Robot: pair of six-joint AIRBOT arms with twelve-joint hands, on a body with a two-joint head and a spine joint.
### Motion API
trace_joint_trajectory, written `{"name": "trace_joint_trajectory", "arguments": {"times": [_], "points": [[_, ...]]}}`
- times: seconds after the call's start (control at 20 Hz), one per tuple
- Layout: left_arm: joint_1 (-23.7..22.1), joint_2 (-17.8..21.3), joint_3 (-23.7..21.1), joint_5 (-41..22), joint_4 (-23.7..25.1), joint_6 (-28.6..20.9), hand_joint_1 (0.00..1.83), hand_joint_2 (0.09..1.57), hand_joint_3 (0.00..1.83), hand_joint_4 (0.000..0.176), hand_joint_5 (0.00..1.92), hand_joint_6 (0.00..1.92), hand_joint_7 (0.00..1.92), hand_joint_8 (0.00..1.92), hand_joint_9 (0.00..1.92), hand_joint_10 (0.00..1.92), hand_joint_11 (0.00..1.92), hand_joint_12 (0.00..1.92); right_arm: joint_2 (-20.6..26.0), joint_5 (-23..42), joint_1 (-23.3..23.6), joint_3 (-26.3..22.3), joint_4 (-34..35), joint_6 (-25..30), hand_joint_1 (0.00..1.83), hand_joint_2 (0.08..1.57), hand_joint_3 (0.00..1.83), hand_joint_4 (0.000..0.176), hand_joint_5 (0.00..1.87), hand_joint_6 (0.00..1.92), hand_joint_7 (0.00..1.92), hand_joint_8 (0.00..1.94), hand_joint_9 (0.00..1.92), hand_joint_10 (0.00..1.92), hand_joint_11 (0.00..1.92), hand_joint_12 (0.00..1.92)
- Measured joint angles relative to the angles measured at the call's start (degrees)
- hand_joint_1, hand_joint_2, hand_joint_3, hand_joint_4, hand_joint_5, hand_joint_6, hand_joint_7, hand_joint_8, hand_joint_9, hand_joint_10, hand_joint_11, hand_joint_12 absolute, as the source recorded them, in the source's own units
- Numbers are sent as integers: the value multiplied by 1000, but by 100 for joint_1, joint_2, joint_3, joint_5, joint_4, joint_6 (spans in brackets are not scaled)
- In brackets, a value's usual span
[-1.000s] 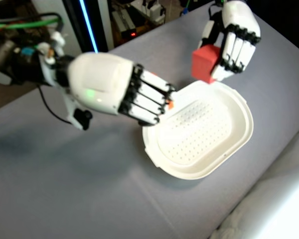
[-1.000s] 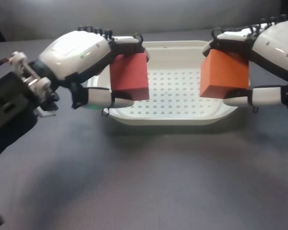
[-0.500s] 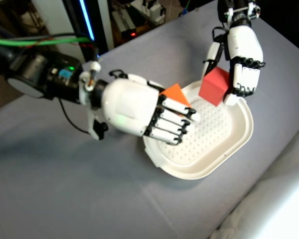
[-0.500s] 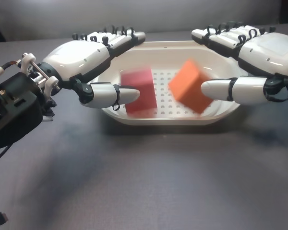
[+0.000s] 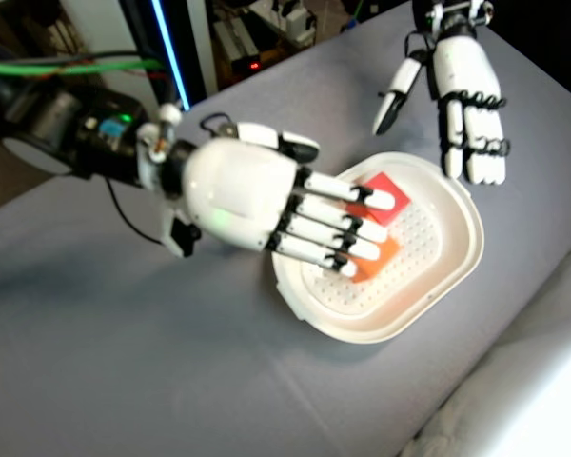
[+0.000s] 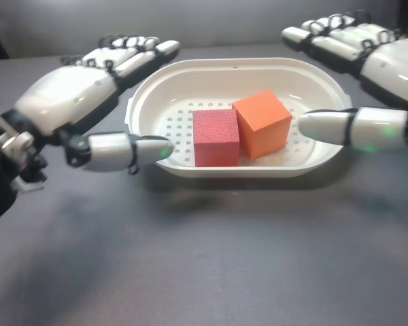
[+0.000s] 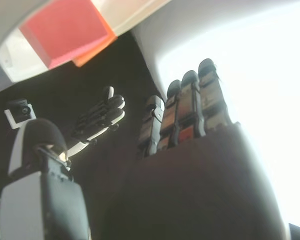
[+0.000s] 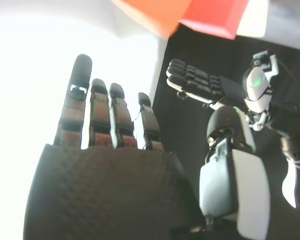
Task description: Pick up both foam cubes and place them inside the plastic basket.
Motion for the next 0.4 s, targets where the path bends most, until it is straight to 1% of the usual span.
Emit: {"name": "trace_joint_trajectory", "arguments": {"times": [0.05, 0.1, 0.15, 0.2, 0.25, 0.3, 0.35, 0.4], "points": [[195, 70, -111, -256, -70, -15, 484, 1179, 28, 66, 0, 0, 0, 0, 0, 0, 0, 0, 157, 282, -181, -179, 33, 2, 171, 1176, 8, 98, 0, 0, 0, 0, 0, 0, 0, 0], [400, 142, -238, -540, -166, -83, 473, 1221, 38, 68, 0, 0, 0, 0, 0, 0, 0, 0, 302, 551, -376, -356, 35, 0, 164, 1197, 16, 101, 0, 0, 0, 0, 0, 0, 0, 0], [560, 190, -323, -791, -208, -118, 502, 1264, 16, 62, 1, 0, 0, 0, 0, 0, 17, 22, 396, 780, -514, -481, 35, -2, 164, 1209, 19, 99, 0, 0, 0, 0, 0, 0, 15, 7], [793, 267, -479, -1145, -323, -170, 529, 1330, 0, 49, 4, 0, 0, 0, 0, 0, 3, 251, 520, 1126, -717, -669, 57, -2, 161, 1207, 17, 100, 0, 0, 0, 0, 0, 0, 2, 1], [988, 341, -599, -1462, -407, -195, 544, 1333, 0, 61, 0, 0, 0, 0, 0, 0, 0, 306, 619, 1434, -901, -811, 74, -2, 228, 1219, 18, 115, 0, 0, 0, 0, 0, 0, 0, 0], [1204, 463, -748, -1853, -496, -205, 511, 1344, 2, 76, 0, 0, 0, 0, 0, 0, 0, 34, 778, 1853, -1158, -999, 103, 0, 281, 1261, 24, 115, 0, 0, 0, 0, 0, 0, 0, 0], [1320, 544, -811, -2063, -540, -205, 511, 1344, 2, 76, 0, 0, 0, 0, 0, 0, 0, 34, 885, 2116, -1346, -1104, 114, 0, 281, 1261, 24, 115, 0, 0, 0, 0, 0, 0, 0, 0], [1410, 621, -874, -2277, -627, -203, 537, 1336, 0, 97, 0, 0, 0, 0, 0, 0, 0, 6, 988, 2371, -1515, -1204, 157, 2, 303, 1272, 21, 103, 0, 0, 0, 0, 0, 0, 0, 0]]}}
